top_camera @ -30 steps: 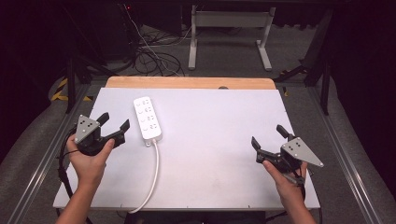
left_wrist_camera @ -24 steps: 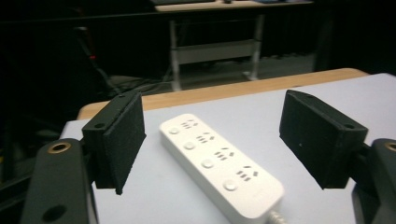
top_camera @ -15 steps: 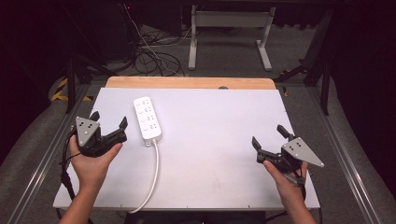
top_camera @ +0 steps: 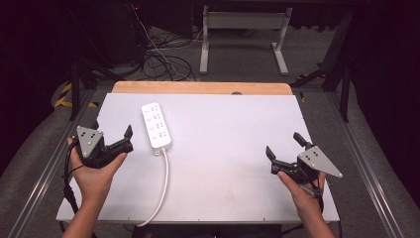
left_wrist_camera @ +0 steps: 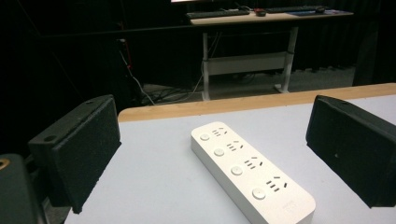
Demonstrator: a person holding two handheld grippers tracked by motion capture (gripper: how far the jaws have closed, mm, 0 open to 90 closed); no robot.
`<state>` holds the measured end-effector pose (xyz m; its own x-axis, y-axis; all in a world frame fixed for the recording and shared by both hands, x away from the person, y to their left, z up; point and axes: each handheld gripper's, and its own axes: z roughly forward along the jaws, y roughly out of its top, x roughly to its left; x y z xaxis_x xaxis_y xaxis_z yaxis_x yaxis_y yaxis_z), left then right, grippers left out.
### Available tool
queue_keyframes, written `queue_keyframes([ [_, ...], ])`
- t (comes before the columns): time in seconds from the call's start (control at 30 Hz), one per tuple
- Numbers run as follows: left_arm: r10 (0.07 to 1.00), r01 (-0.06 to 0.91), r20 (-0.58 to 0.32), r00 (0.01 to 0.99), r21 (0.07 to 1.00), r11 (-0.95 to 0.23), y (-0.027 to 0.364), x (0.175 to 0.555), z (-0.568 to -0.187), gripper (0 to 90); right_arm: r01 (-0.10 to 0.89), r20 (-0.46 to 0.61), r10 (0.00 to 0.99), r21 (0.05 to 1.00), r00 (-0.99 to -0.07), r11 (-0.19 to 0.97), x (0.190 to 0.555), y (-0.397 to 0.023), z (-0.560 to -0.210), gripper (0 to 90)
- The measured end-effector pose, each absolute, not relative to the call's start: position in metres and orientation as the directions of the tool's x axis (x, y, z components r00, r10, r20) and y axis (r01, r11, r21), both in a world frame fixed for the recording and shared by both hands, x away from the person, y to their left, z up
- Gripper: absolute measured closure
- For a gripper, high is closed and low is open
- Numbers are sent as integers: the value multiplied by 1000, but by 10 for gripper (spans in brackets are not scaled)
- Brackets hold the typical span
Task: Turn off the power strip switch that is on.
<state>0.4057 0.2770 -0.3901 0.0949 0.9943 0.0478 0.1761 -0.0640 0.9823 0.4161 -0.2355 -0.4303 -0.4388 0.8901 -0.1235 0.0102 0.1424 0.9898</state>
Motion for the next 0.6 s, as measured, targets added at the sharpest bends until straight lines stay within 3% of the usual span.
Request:
queue_keyframes([
  [0.6, 994, 184, 51, 96, 981, -69, 278, 407, -393, 37, 7, -129, 891, 989, -436, 146, 415, -236, -430, 12],
])
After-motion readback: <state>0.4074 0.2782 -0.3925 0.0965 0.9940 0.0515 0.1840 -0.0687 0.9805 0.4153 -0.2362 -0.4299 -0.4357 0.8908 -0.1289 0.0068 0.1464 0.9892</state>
